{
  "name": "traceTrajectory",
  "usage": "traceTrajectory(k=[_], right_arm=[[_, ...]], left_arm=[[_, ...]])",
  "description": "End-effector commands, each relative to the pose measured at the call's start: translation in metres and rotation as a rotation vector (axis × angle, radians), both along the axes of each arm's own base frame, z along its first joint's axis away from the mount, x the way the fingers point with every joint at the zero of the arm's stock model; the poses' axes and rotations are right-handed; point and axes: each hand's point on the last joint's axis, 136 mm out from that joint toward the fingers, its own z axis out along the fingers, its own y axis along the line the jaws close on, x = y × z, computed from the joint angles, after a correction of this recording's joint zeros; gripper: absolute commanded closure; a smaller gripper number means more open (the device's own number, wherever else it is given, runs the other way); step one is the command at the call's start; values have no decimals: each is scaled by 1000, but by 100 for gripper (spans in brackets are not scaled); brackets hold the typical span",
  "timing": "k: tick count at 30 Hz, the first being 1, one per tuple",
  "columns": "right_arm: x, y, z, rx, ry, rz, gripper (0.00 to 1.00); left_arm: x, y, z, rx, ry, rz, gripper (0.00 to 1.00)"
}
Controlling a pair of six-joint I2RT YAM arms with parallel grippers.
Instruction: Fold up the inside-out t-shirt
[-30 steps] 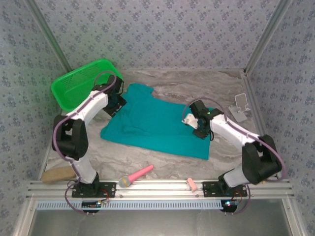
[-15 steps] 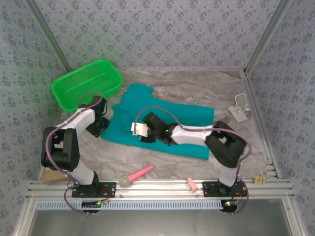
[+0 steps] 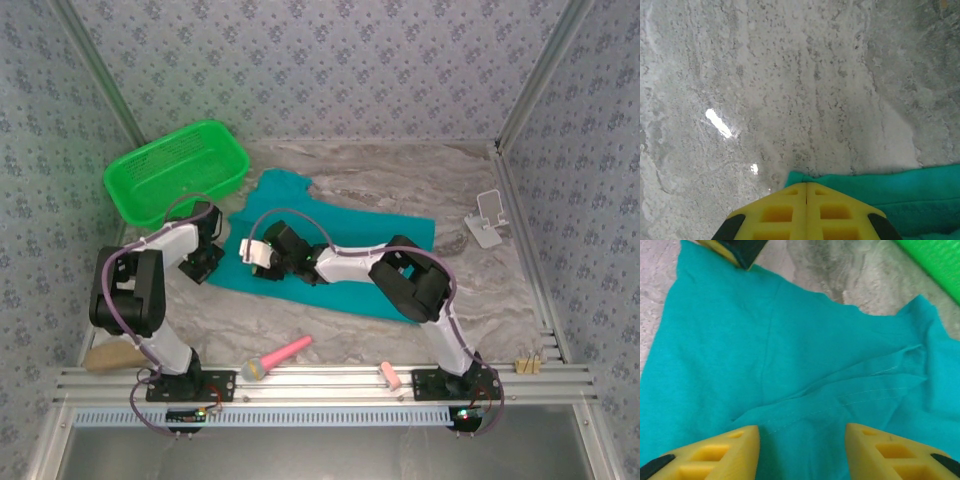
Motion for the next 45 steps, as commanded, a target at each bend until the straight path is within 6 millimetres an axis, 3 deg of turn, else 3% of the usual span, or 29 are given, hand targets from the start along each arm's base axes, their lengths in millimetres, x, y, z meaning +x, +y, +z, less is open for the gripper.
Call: traceTrajectory(k=[1, 3, 5, 6, 14, 18, 19, 20, 21, 25, 29, 33, 40, 42, 45], right_arm=[[-12, 10, -10, -28, 64, 52, 57], [-10, 11, -9, -36, 59, 51, 73], [-2, 8, -8, -47, 38, 25, 96], [5, 5, -7, -49, 30, -5, 100], [75, -55, 13, 72, 51, -370, 100], [94, -81, 16, 93, 109, -462, 100], [93, -82, 17, 99, 131, -448, 97], [90, -81, 19, 102, 133, -450, 84], [87, -82, 20, 102, 134, -448, 79], [69, -77, 33, 152, 231, -407, 65], [46, -57, 44, 171, 250, -220, 59], [34, -38, 37, 100, 236, -110, 56], [57, -18, 12, 62, 274, -359, 56], [65, -26, -3, 31, 289, -463, 62], [84, -51, -22, 26, 305, -663, 79]], left_arm=[[-19, 11, -11, 37, 81, 38, 100], [-26, 13, -12, 39, 107, 56, 100], [-33, 16, -13, 39, 127, 79, 100], [-36, 16, -14, 36, 137, 82, 100], [-61, 22, -17, 36, 187, 98, 100], [-75, 16, -20, -3, 204, 98, 100], [-78, 13, -20, -23, 202, 98, 100], [-82, 10, -20, -36, 206, 98, 100], [-86, 9, -21, -44, 214, 100, 100], [-96, 9, -18, -54, 214, 102, 100], [-99, 11, -10, -39, 202, 93, 100], [-96, 21, 4, 5, 184, 81, 100], [-99, 20, 1, -34, 190, 109, 100], [-102, 18, -4, -46, 198, 113, 100], [-105, 15, -11, -65, 202, 110, 100]])
